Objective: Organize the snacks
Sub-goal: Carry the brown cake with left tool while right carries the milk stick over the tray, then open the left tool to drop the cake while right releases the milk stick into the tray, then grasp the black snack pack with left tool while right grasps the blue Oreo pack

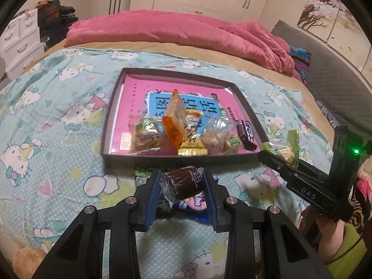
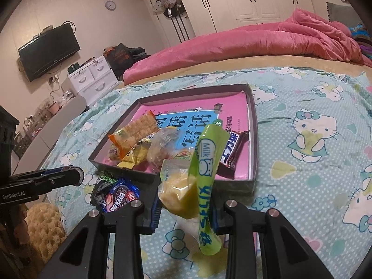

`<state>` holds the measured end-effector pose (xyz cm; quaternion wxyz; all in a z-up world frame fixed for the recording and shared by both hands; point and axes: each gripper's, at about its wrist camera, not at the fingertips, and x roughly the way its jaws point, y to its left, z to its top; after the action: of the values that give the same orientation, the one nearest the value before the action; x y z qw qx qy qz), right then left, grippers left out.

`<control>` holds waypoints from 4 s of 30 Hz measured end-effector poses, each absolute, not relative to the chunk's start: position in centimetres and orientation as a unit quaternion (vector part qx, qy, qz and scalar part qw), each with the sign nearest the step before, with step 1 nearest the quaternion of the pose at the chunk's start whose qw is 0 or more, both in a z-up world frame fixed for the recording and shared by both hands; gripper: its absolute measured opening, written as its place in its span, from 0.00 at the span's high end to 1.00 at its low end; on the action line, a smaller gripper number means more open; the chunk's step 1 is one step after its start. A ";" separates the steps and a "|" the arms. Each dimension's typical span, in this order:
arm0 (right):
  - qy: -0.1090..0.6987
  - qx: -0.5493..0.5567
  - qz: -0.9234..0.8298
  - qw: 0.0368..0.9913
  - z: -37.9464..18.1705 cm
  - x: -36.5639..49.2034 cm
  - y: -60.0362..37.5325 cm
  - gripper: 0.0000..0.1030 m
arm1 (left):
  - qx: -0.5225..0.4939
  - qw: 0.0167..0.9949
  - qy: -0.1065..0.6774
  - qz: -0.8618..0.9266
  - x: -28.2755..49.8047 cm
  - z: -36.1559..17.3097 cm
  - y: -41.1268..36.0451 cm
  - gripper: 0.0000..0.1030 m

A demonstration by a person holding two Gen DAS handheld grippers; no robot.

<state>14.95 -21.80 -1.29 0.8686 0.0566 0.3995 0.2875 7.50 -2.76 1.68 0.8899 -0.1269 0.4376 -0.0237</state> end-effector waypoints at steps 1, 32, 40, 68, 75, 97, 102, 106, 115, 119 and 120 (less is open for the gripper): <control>0.400 0.058 0.286 0.869 -1.3 15.0 -21.8 0.68 | -0.126 0.890 0.437 -0.024 7.7 1.7 -2.9 0.64; 0.398 0.040 0.287 0.870 -3.0 20.1 -20.5 0.67 | -0.110 0.884 0.454 -0.013 16.8 -0.5 -6.0 0.64; 0.404 0.043 0.286 0.868 -3.5 20.3 -20.6 0.64 | -0.109 0.882 0.458 -0.007 17.9 -0.9 -6.3 0.64; 0.381 0.049 0.255 0.888 -2.4 19.6 -22.2 0.41 | -0.119 0.880 0.460 -0.008 17.9 -0.8 -5.9 0.43; 0.366 0.050 0.258 0.893 -1.7 19.1 -22.4 0.34 | -0.116 0.886 0.450 -0.011 17.0 0.5 -5.9 0.34; 0.323 0.014 0.289 0.901 0.5 16.1 -21.2 0.30 | -0.124 0.889 0.441 0.006 12.8 2.2 -2.7 0.27; 0.315 -0.009 0.309 0.897 0.8 15.0 -20.0 0.29 | -0.126 0.886 0.446 0.016 11.7 2.0 -1.3 0.27; 0.311 -0.025 0.322 0.894 0.9 14.2 -19.1 0.27 | -0.129 0.881 0.455 0.024 11.0 1.3 -0.3 0.27; 0.313 -0.073 0.341 0.884 0.3 12.4 -16.5 0.27 | -0.133 0.871 0.471 0.038 9.7 -0.3 1.4 0.27; 0.306 -0.097 0.326 0.889 0.2 12.0 -16.1 0.26 | -0.133 0.870 0.473 0.037 9.6 -0.5 1.6 0.27; 0.301 -0.101 0.322 0.892 0.3 11.9 -16.1 0.27 | -0.133 0.870 0.473 0.037 9.5 -0.5 1.6 0.27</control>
<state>11.90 -16.11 0.29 0.8919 -0.1013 0.3012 0.3218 9.52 1.61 -0.46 0.8704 -0.1326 0.4726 0.0370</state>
